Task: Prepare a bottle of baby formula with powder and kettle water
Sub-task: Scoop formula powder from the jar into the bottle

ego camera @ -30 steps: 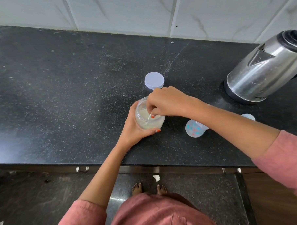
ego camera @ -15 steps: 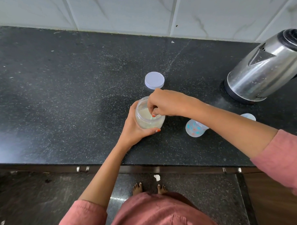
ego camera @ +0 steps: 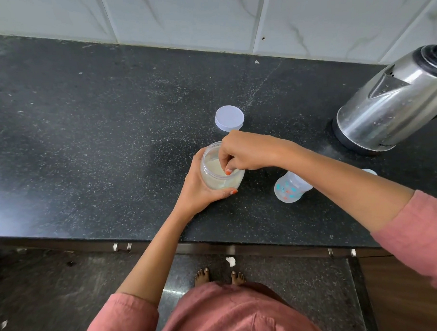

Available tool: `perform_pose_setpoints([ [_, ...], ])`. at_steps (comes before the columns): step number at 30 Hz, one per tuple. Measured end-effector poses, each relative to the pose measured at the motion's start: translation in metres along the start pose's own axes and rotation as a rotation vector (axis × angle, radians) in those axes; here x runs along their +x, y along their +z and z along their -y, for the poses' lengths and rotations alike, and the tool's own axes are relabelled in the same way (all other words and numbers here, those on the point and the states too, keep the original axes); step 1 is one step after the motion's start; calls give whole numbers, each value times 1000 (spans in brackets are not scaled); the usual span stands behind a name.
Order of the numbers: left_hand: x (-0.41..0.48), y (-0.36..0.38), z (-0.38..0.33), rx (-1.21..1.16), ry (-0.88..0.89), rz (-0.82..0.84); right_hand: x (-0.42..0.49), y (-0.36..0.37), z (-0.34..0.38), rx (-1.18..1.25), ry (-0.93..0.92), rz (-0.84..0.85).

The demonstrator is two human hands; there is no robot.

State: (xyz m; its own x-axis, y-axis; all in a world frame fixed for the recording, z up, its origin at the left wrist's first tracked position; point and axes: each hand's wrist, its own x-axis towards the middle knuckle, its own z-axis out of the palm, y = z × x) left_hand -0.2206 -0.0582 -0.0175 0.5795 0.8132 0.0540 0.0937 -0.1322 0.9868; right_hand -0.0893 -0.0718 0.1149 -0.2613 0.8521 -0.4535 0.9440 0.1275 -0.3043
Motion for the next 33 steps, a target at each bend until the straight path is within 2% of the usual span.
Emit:
perform_pose_setpoints([
  [5,-1,-1,-1,5,-4,-1,2,-1,3,-19,-14,1],
  [21,-1,-1,-1,23,-13,-3,2,2,-3,139,-25,-32],
  [29,-1,0,-4,-3,9,3,0,4,-9,266,21,-78],
  [33,-2,0,-4,-4,17,2,-5,2,-17,402,110,-157],
])
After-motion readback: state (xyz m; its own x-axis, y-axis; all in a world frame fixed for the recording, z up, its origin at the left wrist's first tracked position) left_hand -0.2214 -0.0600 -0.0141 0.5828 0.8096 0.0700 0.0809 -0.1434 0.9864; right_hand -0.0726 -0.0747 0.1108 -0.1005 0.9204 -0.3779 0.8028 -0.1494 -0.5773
